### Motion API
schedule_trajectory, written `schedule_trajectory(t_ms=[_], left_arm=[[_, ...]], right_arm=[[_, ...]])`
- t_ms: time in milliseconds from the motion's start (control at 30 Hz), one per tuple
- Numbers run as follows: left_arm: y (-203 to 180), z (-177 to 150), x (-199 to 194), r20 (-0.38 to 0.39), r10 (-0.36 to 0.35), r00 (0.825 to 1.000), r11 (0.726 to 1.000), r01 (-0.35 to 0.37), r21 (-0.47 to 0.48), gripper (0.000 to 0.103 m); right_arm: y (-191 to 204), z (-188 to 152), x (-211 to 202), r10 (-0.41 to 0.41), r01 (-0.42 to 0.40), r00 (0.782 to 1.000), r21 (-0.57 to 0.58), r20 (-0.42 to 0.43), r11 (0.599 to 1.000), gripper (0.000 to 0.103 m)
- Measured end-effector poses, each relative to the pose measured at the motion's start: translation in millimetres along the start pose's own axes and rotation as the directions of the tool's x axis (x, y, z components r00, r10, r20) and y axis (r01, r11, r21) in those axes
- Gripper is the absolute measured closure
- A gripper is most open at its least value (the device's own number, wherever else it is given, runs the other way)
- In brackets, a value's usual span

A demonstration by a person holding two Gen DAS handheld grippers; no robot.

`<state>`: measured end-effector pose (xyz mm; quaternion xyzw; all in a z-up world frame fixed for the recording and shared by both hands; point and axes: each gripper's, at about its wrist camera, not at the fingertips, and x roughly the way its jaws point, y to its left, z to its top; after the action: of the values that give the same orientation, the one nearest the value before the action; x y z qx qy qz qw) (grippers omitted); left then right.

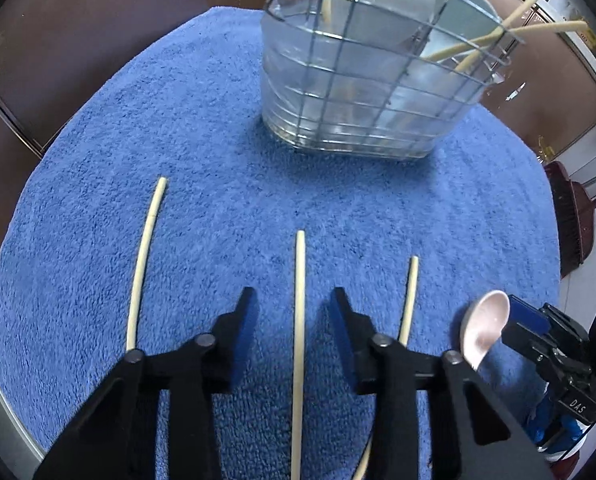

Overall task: Organize utensils
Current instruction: 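Close the left gripper on a wooden chopstick while the right gripper closes on the pink spoon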

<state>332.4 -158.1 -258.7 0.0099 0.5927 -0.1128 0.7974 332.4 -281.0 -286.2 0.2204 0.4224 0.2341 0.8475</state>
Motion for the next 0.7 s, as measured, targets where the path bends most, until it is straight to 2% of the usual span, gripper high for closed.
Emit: schedule_trajectory(t_ms=[100,267,500,700], left_arm=[[-6,7,5,-0.012,0.006,1.0,1.0,-0.006,0.016,0.086],[-22,15,15,-0.043,0.046,0.998,0.997,-0.043,0.058,0.091],[-41,23,27,-0.055,0.091,0.994,0.99,-0.084,0.115,0.092],[-44,20,30,-0.033,0.089,0.995,0.987,-0.084,0.134,0.092]], right_arm=[[-2,5,6,0.007,-0.008,1.0,-0.01,-0.024,1.0,0.073],[-6,10,12,0.012,-0.013,0.998,-0.02,-0.067,1.0,0.08],[-7,14,21,0.024,-0.029,0.993,-0.04,-0.113,0.999,0.083],[-10,13,26,0.045,-0.05,0.99,-0.034,-0.134,0.998,0.09]])
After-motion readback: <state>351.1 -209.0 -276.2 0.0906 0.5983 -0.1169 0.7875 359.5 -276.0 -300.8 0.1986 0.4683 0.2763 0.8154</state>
